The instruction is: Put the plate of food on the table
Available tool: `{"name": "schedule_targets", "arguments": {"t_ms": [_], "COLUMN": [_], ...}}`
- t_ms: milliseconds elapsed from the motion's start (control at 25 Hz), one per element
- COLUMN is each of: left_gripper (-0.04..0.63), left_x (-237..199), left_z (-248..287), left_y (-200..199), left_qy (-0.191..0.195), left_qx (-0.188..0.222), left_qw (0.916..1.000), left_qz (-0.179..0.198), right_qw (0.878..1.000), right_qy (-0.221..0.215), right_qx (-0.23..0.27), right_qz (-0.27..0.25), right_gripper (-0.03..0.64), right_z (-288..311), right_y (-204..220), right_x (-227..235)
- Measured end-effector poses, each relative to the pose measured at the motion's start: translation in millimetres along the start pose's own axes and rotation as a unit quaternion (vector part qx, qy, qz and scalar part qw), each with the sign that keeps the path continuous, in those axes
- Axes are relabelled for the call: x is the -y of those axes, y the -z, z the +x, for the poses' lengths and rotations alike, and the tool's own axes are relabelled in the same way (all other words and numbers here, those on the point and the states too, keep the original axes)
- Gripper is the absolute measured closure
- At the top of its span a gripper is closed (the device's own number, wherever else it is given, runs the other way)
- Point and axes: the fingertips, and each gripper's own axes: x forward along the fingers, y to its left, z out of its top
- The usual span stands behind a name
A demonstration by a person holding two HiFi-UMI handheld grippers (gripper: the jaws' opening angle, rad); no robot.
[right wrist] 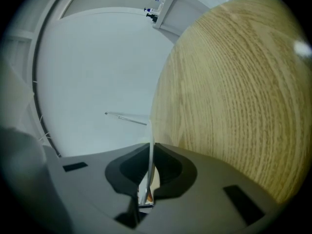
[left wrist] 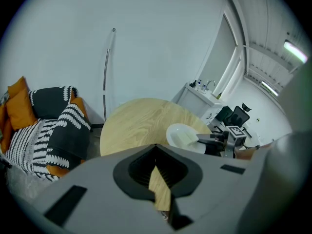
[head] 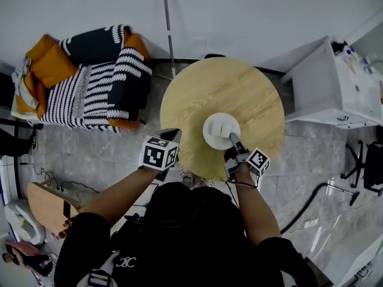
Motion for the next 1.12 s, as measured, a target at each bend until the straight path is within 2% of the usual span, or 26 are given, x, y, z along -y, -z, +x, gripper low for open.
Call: {"name": "schedule_targets", "arguments": {"t_ms": [280, 680, 1120], "left_gripper": [0.591, 0.591, 0.591], "left_x": [1.2, 1.1, 12.0], "left_z": [-0.2, -0.2, 3.4], "left_y": [0.2, 3.0, 0.1], "left_qy": [-0.001, -0.006, 0.001], "left_qx": [-0.005, -0.010, -0.007], "left_qw": [1.0000, 0.9999, 1.0000], "left_qz": [0.004, 0.003, 0.006], "right_qw": [0.999, 0.998, 0.991], "right_qy": [0.019, 0.035, 0.109], "right_qx": [-0.023, -0.022, -0.040], "right_qz": [-0.038, -0.040, -0.069], "right_gripper": [0.592, 0.592, 0.591], "right_z": [7.9, 14.2, 15.3], "right_y": [3.5, -0.2, -3.0], "right_x": [13.9, 22.7, 33.3]}}
